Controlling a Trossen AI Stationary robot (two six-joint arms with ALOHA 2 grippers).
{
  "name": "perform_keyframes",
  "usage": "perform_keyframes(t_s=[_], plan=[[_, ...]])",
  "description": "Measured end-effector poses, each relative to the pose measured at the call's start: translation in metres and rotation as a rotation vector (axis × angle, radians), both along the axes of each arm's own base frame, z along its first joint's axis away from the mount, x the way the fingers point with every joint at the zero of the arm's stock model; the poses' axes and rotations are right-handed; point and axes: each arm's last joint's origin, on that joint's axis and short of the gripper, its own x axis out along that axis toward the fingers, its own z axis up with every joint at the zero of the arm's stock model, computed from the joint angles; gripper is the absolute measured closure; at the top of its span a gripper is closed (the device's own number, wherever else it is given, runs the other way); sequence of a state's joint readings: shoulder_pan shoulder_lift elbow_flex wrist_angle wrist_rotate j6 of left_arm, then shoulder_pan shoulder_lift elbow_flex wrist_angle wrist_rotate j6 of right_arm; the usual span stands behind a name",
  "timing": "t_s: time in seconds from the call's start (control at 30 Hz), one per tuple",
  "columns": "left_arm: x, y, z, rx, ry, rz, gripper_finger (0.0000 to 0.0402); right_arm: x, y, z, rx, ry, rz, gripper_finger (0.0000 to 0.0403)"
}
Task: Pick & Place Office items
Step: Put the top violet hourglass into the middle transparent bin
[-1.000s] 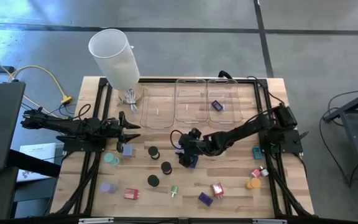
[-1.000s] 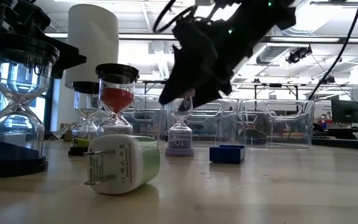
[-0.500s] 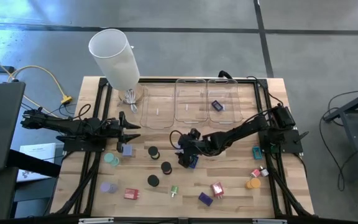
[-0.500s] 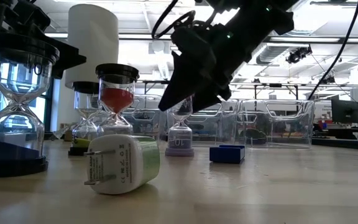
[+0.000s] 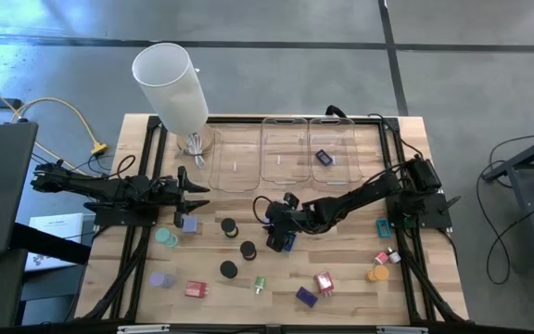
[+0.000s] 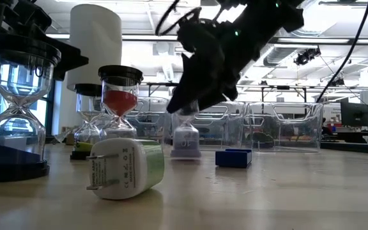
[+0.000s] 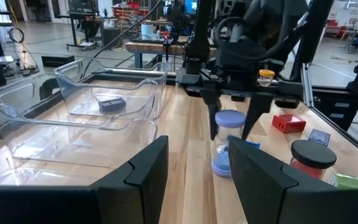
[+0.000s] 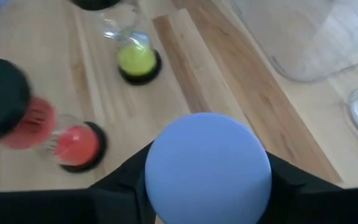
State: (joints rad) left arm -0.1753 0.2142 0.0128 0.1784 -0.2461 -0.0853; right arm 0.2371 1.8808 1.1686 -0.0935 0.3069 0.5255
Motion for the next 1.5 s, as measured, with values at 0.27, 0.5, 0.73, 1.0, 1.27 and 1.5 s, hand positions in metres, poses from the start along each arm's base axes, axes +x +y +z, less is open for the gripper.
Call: perform_keyframes(t_s=[0.27,0.5,0.73,1.0,1.27,1.5], plan=[[0.0,0.0,0.002,0.021,-0.018,0.0,0.0239,0.005,0.013,0.061,-0.065,0.068,0.036,0.023],[0.0,0.0,0.003,0.016,-0.025,0.0,0.0239,0.002,-0.006,0.13,-0.183,0.032,0.048,0.023],[0.001,0.0,0.003,-0.048,-0.031,0.001,0.0239,-0.022,-0.072,0.181,-0.242,-0.026,-0.024,0.023],[0.001,0.0,0.004,-0.053,-0.039,0.0,0.0239,-0.023,-0.179,0.175,-0.152,-0.029,-0.098,0.023],[0.001,0.0,0.003,-0.11,-0.042,-0.006,0.0239,-0.008,-0.248,0.126,-0.089,0.02,-0.155,0.023],[0.001,-0.001,0.003,-0.123,-0.042,-0.007,0.0239,0.006,-0.272,0.092,-0.07,0.04,-0.197,0.023]])
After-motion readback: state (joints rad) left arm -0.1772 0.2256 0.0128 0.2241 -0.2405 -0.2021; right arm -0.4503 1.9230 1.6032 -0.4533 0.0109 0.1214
